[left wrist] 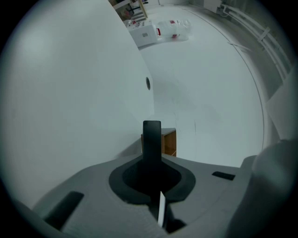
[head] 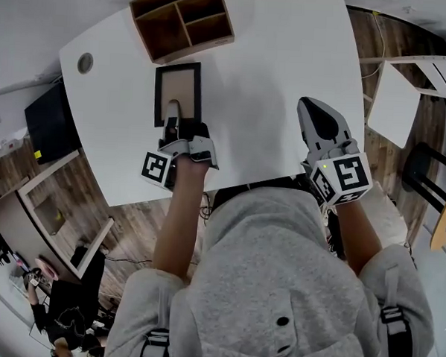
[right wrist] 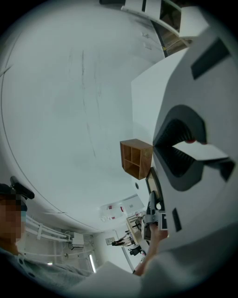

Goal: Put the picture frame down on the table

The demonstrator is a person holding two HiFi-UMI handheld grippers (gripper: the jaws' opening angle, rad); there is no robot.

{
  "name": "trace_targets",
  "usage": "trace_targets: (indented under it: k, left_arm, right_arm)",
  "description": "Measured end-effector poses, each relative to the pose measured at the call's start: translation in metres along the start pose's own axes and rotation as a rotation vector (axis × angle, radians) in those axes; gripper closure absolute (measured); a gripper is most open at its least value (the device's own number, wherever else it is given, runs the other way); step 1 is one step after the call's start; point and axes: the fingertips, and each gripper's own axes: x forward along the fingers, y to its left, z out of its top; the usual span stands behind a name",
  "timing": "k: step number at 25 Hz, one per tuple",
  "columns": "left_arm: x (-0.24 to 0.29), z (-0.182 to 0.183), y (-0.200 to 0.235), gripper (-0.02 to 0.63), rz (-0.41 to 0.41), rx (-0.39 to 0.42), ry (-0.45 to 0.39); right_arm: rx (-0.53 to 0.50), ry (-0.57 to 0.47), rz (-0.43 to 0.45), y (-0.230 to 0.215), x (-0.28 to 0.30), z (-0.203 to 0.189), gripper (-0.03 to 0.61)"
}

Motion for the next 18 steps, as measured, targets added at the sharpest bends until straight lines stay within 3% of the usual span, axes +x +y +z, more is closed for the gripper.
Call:
trace_targets:
  k: [11,18]
  left_arm:
    - [0.013,0.002,0.016,0.588,0.06,-0.035,-0.046]
    - [0.02,-0.008,0.015,0.586,0.055,-0.051,-0.049]
  right_arm:
    - [0.01,0.008,-0.01,-0.005,0.007,0.002,0.552]
    - [0.013,0.005,-0.02,-0.009,0.004,0.003,0.552]
